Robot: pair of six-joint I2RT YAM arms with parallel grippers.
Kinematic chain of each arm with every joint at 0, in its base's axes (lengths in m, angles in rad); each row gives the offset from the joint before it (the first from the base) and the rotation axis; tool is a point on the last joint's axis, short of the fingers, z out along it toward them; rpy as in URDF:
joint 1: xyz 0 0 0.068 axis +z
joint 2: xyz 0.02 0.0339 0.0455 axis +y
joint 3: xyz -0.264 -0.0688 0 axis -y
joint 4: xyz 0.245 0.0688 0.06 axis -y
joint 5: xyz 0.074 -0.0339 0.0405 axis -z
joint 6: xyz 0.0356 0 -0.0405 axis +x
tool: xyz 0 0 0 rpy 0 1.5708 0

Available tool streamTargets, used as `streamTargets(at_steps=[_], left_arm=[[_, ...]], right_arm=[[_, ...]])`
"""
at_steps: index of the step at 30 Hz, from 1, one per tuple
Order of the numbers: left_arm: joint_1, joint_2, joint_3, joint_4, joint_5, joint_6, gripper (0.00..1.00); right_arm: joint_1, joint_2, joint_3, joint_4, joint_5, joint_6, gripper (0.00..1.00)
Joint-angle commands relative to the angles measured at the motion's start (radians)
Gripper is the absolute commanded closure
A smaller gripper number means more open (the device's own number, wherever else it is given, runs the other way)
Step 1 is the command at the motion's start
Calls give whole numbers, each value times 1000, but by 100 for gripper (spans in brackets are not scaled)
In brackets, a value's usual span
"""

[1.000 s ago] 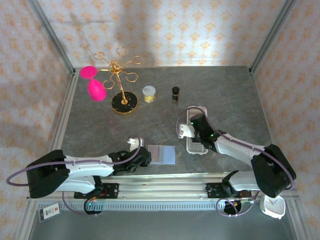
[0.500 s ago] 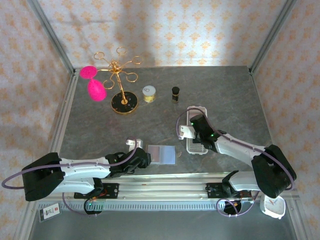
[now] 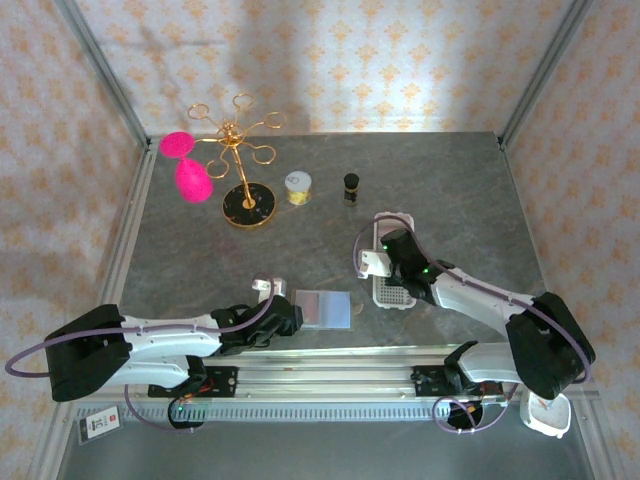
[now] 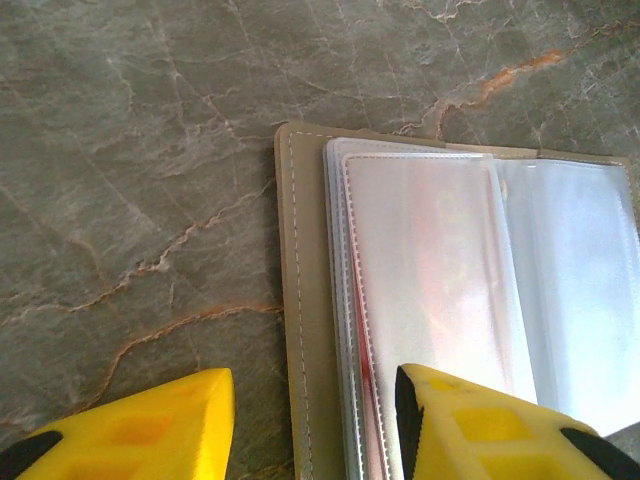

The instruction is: Put the credit cards into the card holder

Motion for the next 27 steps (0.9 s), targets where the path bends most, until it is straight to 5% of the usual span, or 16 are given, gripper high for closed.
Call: streamTargets(at_steps=[1,16,22,27], left_arm=[[-4,1,-18,16,37,-17,56],[-4,-3,-15,10,37,-17,55],[-5,-22,6,-35,23,4,41],[-4,-33,33,-82,11,13,34]], right_arm=[[-9,-17,37,3,48,7,100],[-6,-117,100,-219,-22,25,100],[12,-229,96,-385,-166,42,100],[28,-312,131,-388,-221,254,100]])
